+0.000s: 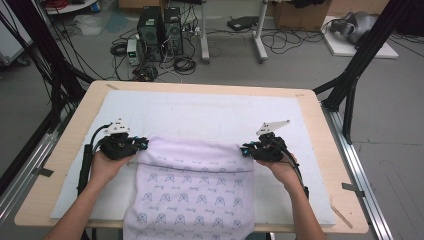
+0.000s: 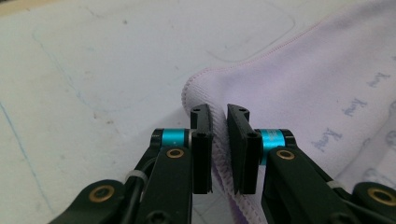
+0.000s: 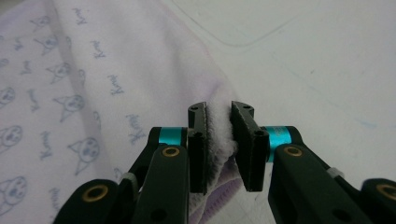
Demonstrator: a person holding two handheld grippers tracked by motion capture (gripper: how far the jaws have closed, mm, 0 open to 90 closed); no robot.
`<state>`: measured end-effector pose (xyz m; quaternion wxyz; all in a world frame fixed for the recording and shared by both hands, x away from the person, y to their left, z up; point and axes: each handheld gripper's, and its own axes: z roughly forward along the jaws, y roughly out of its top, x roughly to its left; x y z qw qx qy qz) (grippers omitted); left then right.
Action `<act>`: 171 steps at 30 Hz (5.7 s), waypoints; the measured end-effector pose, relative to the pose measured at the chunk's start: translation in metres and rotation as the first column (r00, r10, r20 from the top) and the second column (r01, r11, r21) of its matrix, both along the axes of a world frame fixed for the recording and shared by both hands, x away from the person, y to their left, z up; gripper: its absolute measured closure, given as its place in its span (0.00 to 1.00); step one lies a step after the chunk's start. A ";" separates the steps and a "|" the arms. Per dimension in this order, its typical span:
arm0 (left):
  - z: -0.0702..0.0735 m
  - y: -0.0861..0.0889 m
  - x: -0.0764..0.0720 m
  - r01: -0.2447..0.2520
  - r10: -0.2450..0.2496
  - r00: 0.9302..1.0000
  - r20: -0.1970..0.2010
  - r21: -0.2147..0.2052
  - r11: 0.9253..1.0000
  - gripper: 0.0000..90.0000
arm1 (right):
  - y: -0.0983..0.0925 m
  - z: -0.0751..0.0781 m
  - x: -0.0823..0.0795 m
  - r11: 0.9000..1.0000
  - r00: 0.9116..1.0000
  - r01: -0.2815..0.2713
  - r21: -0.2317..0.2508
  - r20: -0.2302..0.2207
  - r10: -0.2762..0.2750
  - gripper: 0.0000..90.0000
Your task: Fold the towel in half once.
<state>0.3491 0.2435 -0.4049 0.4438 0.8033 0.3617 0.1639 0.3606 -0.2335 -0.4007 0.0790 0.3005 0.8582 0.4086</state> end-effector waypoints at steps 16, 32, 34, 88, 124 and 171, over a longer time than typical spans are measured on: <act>-0.006 0.003 0.007 -0.053 0.053 0.998 -0.025 0.005 0.999 0.76 | -0.002 0.007 -0.011 1.000 0.999 0.001 0.001 0.051 -0.001 0.85; -0.006 -0.012 0.021 -0.008 0.009 0.999 -0.039 0.028 1.000 0.95 | 0.001 0.006 -0.008 1.000 0.998 -0.015 0.012 0.054 0.015 0.85; 0.004 -0.008 0.012 -0.006 0.006 1.000 0.001 -0.001 1.000 0.95 | 0.001 0.011 -0.013 0.999 0.997 -0.023 0.024 0.074 0.021 0.85; -0.003 -0.021 0.026 -0.021 0.021 1.000 -0.004 0.051 0.998 0.95 | -0.005 -0.004 0.015 0.990 0.996 0.050 -0.132 0.083 -0.039 0.94; -0.014 -0.029 0.073 0.074 -0.054 0.981 -0.184 0.102 0.992 0.62 | -0.004 -0.014 0.050 0.995 0.996 0.083 -0.054 -0.020 -0.085 0.53; -0.022 -0.002 -0.058 0.311 -0.290 0.939 -0.184 0.098 0.945 0.68 | 0.006 -0.026 -0.065 0.976 0.979 -0.203 -0.076 -0.009 0.202 0.66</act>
